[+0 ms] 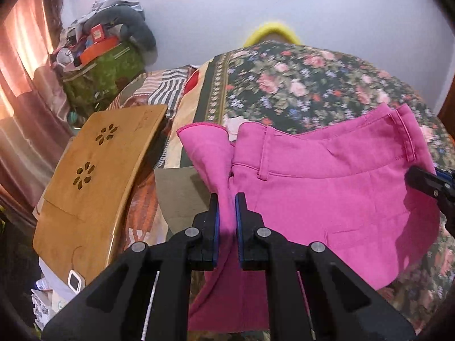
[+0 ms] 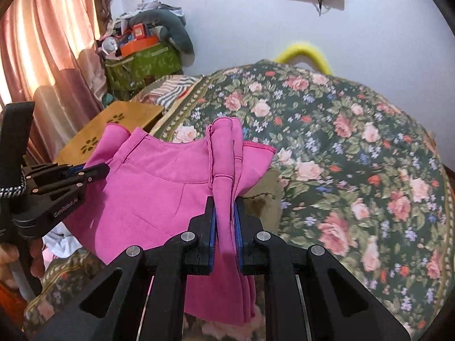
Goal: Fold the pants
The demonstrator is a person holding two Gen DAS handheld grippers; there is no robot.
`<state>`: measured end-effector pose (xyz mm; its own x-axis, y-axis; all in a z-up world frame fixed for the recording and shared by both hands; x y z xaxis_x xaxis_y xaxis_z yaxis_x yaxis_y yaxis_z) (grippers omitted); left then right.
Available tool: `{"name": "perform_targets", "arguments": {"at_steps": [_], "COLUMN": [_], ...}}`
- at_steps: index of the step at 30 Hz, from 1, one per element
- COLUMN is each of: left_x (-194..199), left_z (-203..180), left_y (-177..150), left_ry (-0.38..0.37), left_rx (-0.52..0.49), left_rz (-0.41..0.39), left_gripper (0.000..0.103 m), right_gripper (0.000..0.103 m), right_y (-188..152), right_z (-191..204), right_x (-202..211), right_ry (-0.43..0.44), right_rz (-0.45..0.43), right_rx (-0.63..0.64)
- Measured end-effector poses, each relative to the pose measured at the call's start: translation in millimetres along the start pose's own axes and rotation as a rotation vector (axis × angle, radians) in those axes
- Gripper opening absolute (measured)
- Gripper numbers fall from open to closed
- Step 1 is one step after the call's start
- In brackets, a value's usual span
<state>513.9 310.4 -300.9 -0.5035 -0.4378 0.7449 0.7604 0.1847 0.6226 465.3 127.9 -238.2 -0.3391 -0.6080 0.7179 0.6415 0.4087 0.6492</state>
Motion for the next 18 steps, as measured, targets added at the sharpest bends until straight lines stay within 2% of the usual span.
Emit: {"name": "perform_targets", "arguments": {"at_steps": [3,8,10,13,18], "left_x": [-19.2,-50.8,-56.8,-56.7,-43.3], "left_z": [-1.1,-5.6,-6.4,-7.2,0.6], "left_y": [-1.9,-19.6,-27.0,-33.9,-39.1], "left_ry": [0.016,-0.027,-0.023,-0.033,-0.02], "left_rx": [-0.002,0.026,0.015,0.004,0.001], "left_rz": [0.014,0.084,0.098,0.112,0.128], "left_gripper": [0.009,0.009,0.01,0.012,0.019], "right_gripper": [0.01,0.01,0.012,0.017,0.018], "right_y": [-7.4,-19.7,-23.7,-31.0,-43.1], "right_z": [0.5,-3.2,-8.6,-14.3,-18.8], "right_x": [-17.8,-37.7,-40.7,-40.1,-24.9], "right_ry": [0.001,-0.002,0.005,0.009,0.007], "right_rz": [0.017,0.043,0.054,0.075,0.09], "right_rx": [-0.013,-0.01,-0.031,-0.055,-0.075]}}
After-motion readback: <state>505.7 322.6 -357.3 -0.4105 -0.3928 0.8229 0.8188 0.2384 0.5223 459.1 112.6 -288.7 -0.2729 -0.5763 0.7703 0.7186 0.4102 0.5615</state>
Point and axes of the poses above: each gripper's, at about its wrist camera, not at the fingertips, and x roughly against the way its jaws point, z to its left, y to its top, the point moved 9 cm from there along -x, roughly the way its jaws point, and after that the axes turned 10 degrees about y, right-handed, at the moved point
